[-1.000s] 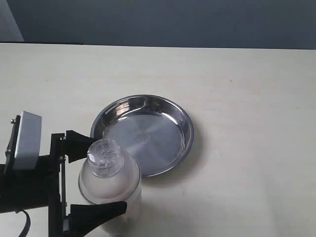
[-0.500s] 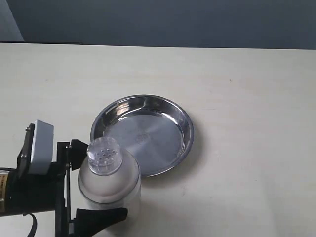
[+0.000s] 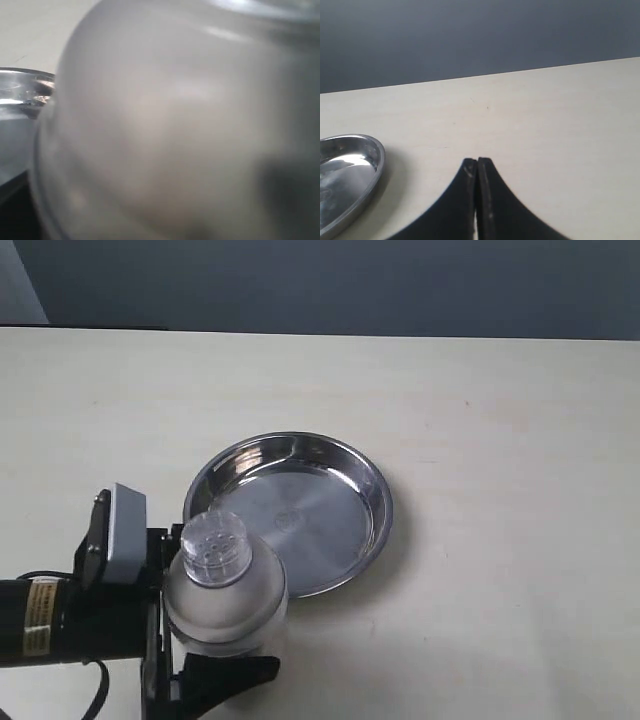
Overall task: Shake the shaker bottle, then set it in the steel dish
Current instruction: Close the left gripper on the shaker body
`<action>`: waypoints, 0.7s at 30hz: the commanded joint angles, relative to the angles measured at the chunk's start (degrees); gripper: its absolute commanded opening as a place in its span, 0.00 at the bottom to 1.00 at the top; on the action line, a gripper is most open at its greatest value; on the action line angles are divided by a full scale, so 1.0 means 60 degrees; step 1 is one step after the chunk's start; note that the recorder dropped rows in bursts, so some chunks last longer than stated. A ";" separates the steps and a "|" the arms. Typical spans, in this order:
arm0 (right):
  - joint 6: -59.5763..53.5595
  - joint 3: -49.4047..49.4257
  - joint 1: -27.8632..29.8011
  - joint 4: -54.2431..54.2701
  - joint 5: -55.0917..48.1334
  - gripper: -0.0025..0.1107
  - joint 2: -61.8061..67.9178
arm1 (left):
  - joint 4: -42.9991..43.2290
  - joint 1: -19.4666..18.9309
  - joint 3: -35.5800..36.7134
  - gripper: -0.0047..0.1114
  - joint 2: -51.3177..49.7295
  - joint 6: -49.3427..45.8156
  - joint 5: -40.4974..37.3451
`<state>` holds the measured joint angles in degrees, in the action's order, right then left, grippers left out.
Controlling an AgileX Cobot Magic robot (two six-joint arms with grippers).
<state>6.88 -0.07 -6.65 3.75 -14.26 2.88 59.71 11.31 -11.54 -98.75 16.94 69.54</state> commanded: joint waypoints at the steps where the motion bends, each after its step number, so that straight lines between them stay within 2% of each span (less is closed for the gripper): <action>1: -0.0034 0.0011 -0.0031 -0.0036 0.0135 0.01 0.0036 | -0.0405 0.0527 -0.0315 0.95 -0.0460 -0.0038 0.0071; 5: -0.0034 0.0011 -0.0031 -0.0036 0.0135 0.01 0.0036 | -0.0683 0.0808 -0.0463 0.95 -0.0728 -0.0038 0.0071; 10: -0.0034 0.0011 -0.0031 -0.0036 0.0119 0.01 0.0036 | -0.0667 0.0822 -0.0463 0.94 -0.0874 -0.0018 0.0071; 13: -0.0034 0.0011 -0.0031 -0.0036 0.0119 0.01 0.0036 | -0.0882 0.0822 -0.0463 0.87 -0.0874 -0.0018 0.0071; 15: -0.0034 0.0011 -0.0031 -0.0036 0.0119 0.01 0.0036 | -0.1161 0.0822 -0.0463 0.78 -0.0874 -0.0001 0.0071; 17: -0.0034 0.0011 -0.0031 -0.0036 0.0119 0.01 0.0036 | -0.1278 0.0822 -0.0463 0.64 -0.0874 -0.0002 0.0071; 18: -0.0034 0.0011 -0.0031 -0.0036 0.0119 0.01 0.0036 | -0.1257 0.0822 -0.0463 0.47 -0.0874 0.0062 0.0071; 19: -0.0034 0.0011 -0.0031 -0.0036 0.0119 0.01 0.0036 | -0.1256 0.0822 -0.0463 0.40 -0.0874 0.0164 0.0071; 20: -0.0034 0.0011 -0.0031 -0.0036 0.0119 0.01 0.0036 | -0.1181 0.0822 -0.0463 0.23 -0.0874 0.0300 0.0071; 21: -0.0034 0.0011 -0.0031 -0.0036 0.0119 0.01 0.0036 | -0.1160 0.0822 -0.0463 0.16 -0.0874 0.0349 0.0071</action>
<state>6.88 -0.07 -6.65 3.75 -14.26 2.88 53.43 15.97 -14.07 -103.88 17.54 69.54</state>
